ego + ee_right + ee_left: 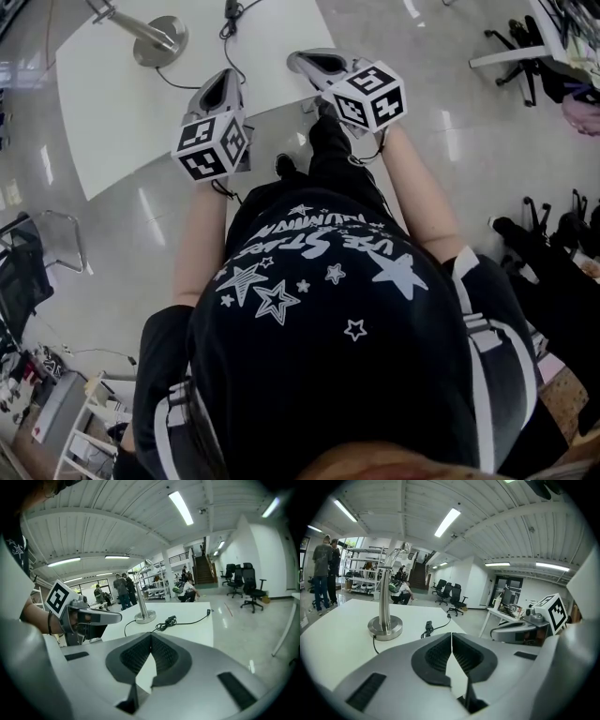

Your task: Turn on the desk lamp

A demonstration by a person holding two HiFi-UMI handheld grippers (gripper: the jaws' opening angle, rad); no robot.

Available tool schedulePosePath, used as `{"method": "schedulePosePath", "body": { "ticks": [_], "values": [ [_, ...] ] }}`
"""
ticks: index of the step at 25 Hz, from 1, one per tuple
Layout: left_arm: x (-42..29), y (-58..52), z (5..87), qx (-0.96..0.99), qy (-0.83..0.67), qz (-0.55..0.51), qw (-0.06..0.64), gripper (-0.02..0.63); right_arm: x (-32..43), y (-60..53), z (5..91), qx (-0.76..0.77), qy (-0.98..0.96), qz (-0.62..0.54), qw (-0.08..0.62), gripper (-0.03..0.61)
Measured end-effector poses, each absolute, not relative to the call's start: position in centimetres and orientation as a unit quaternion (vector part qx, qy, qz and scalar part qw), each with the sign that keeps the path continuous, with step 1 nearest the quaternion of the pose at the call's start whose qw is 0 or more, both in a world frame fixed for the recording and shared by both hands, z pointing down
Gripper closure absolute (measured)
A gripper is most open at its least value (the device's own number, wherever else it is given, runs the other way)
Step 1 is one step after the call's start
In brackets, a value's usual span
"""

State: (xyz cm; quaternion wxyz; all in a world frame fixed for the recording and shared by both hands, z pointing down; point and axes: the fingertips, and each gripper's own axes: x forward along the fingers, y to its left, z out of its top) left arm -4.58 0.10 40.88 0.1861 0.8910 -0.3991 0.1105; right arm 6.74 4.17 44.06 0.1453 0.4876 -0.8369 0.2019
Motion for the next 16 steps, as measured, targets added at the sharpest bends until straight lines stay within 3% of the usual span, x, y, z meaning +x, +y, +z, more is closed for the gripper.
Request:
{"method": "schedulePosePath", "body": {
  "ticks": [16],
  "values": [
    [-1.4, 0.9, 38.4, 0.874, -0.441, 0.089, 0.186, 0.597, 10.8, 4.2, 42.1, 0.45, -0.858, 0.192, 0.154, 0.574]
  ]
}}
